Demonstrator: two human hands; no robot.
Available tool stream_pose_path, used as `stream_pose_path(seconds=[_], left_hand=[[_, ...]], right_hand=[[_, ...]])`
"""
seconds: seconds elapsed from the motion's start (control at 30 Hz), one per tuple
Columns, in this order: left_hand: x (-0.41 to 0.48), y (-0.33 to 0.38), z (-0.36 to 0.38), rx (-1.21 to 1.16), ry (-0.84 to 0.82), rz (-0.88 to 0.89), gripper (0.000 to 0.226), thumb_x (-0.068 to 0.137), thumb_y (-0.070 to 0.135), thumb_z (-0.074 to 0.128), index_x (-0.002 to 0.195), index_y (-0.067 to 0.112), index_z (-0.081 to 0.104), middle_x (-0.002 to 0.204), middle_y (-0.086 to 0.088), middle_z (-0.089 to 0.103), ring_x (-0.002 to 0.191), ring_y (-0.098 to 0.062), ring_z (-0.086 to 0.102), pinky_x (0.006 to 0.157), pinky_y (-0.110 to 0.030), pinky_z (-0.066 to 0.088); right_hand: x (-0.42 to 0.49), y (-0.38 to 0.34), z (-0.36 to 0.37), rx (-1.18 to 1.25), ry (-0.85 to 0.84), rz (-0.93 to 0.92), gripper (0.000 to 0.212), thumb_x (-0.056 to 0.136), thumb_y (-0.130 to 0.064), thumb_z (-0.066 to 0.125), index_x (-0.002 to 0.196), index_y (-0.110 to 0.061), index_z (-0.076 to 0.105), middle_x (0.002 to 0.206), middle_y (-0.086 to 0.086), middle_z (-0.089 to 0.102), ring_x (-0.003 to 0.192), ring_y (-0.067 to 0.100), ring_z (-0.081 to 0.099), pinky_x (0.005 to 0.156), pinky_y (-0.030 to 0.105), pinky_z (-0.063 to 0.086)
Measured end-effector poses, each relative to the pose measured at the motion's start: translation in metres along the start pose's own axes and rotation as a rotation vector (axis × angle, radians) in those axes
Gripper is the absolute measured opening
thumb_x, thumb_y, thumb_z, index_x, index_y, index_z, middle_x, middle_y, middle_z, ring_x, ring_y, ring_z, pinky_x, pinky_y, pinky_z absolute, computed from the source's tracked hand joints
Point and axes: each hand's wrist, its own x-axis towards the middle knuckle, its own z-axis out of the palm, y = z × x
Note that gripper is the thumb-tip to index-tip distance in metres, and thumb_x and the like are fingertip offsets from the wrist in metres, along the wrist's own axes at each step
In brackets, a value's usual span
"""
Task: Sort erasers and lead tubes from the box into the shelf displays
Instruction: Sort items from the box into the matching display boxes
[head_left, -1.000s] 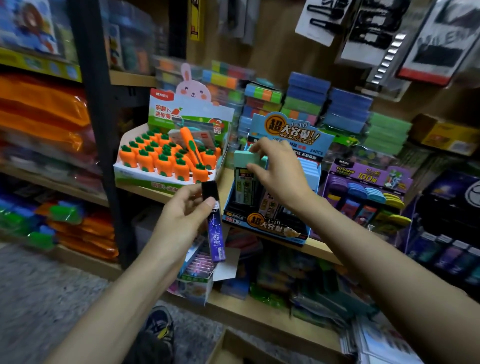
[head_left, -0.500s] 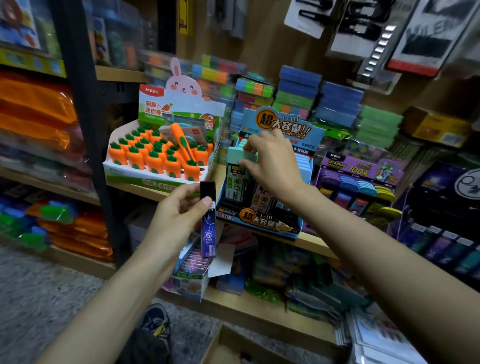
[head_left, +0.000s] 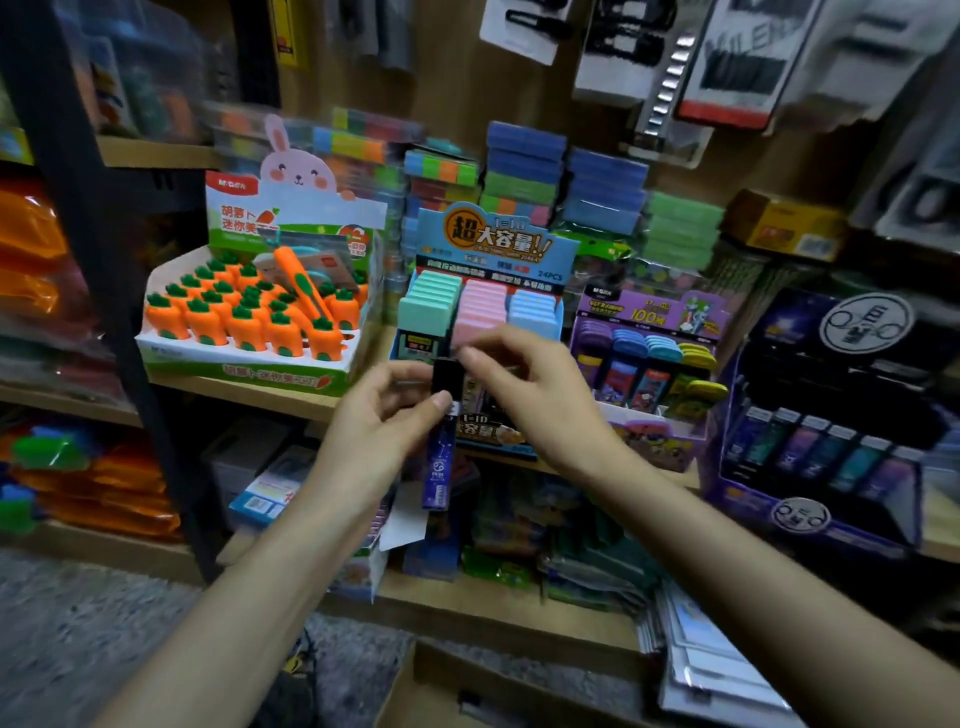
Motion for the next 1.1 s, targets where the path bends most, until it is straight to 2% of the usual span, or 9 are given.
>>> stream_pose_path(seconds=[0.07,0.13,0.27,0.43,0.53,0.63,0.73,0.9,1.1], left_hand=[[-0.003,-0.002,0.018,0.020,-0.063,0.008,0.021,0.085,0.004,0.062,0.089,0.024,0.060,0.075,0.014,0.069,0.073,0.005,0.065,0.062,-0.012,0.051],[-0.006,-0.004,0.035,0.039,-0.112,0.006,0.021,0.085,0.005,0.063,0.090,0.026,0.061,0.081,0.012,0.068,0.077,0.004,0.065,0.067,-0.013,0.051],[-0.010,-0.008,0.075,0.029,-0.183,-0.002,0.021,0.086,0.002,0.061,0.090,0.023,0.060,0.086,0.007,0.065,0.071,0.008,0.064,0.058,-0.009,0.047],[-0.017,-0.017,0.127,0.117,-0.330,0.022,0.023,0.090,0.007,0.057,0.095,0.029,0.061,0.097,0.009,0.066,0.084,0.005,0.062,0.071,-0.011,0.049],[-0.016,-0.028,0.150,0.304,-0.390,0.090,0.018,0.091,0.011,0.058,0.099,0.027,0.059,0.099,0.013,0.064,0.091,0.004,0.059,0.075,-0.005,0.044],[-0.014,-0.046,0.162,0.644,-0.420,0.199,0.021,0.093,0.017,0.056,0.113,0.021,0.058,0.109,0.011,0.059,0.097,0.002,0.051,0.078,-0.004,0.037],[-0.012,-0.062,0.167,1.004,-0.431,0.383,0.035,0.095,0.019,0.050,0.130,0.019,0.050,0.133,0.007,0.048,0.123,-0.009,0.041,0.101,-0.024,0.033],[-0.004,-0.074,0.167,1.171,-0.409,0.428,0.048,0.094,0.020,0.050,0.141,0.021,0.038,0.149,0.006,0.033,0.140,-0.013,0.023,0.114,-0.033,0.020],[-0.004,-0.076,0.166,1.128,-0.403,0.422,0.047,0.093,0.017,0.053,0.138,0.019,0.042,0.146,0.006,0.037,0.137,-0.012,0.029,0.111,-0.035,0.027]], right_hand=[[-0.017,0.004,-0.010,0.100,-0.001,0.079,0.009,0.090,-0.015,0.060,0.093,-0.022,0.065,0.085,-0.009,0.066,0.081,0.002,0.060,0.074,0.020,0.050],[-0.031,0.009,-0.024,0.187,0.038,0.137,0.013,0.088,-0.012,0.062,0.091,-0.024,0.063,0.084,-0.008,0.066,0.078,-0.001,0.061,0.069,0.016,0.050],[-0.054,0.020,-0.057,0.272,0.110,0.231,0.018,0.085,-0.005,0.064,0.089,-0.023,0.063,0.083,-0.001,0.067,0.079,0.009,0.064,0.075,0.023,0.055],[-0.076,0.037,-0.116,0.192,0.241,0.266,0.019,0.083,-0.002,0.066,0.083,-0.020,0.063,0.073,-0.001,0.063,0.060,-0.001,0.058,0.057,0.013,0.046],[-0.084,0.055,-0.166,0.046,0.381,0.256,0.016,0.082,-0.004,0.068,0.086,-0.019,0.066,0.074,-0.004,0.064,0.064,0.000,0.059,0.063,0.014,0.047],[-0.095,0.078,-0.205,-0.095,0.538,0.261,0.013,0.082,-0.005,0.068,0.095,-0.005,0.066,0.077,-0.003,0.063,0.072,0.006,0.060,0.072,0.022,0.049],[-0.102,0.098,-0.222,-0.165,0.600,0.292,0.014,0.085,-0.008,0.067,0.098,-0.008,0.065,0.086,0.004,0.065,0.083,0.018,0.061,0.081,0.033,0.050],[-0.097,0.115,-0.224,-0.235,0.564,0.222,0.015,0.083,-0.007,0.069,0.094,-0.017,0.064,0.080,-0.012,0.061,0.072,-0.008,0.056,0.071,0.007,0.043],[-0.096,0.125,-0.221,-0.227,0.489,0.225,0.017,0.082,-0.009,0.070,0.095,-0.019,0.066,0.081,-0.011,0.064,0.071,-0.009,0.058,0.071,0.006,0.044]])
